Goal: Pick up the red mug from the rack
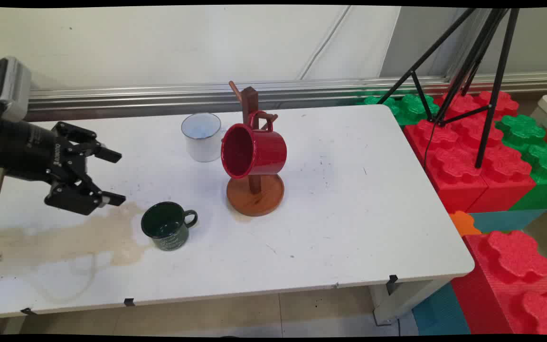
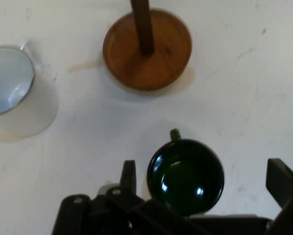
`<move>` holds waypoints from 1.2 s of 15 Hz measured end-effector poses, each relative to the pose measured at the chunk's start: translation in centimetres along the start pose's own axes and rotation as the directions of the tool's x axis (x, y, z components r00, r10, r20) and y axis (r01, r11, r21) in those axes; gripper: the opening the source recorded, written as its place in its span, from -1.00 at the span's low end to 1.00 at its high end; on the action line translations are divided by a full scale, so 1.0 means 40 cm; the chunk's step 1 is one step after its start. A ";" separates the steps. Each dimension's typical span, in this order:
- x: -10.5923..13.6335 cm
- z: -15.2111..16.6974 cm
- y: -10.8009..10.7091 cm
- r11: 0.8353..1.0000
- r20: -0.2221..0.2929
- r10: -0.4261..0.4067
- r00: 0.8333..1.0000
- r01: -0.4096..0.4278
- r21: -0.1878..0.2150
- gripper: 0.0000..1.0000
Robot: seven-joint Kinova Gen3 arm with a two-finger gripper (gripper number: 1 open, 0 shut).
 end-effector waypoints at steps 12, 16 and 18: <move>0.172 0.017 0.069 0.995 -0.024 -0.091 0.996 0.090 -0.052 1.00; 0.235 0.042 0.099 0.989 -0.026 -0.139 0.990 0.137 -0.062 1.00; 0.257 0.053 0.109 0.986 -0.031 -0.156 0.987 0.154 -0.064 1.00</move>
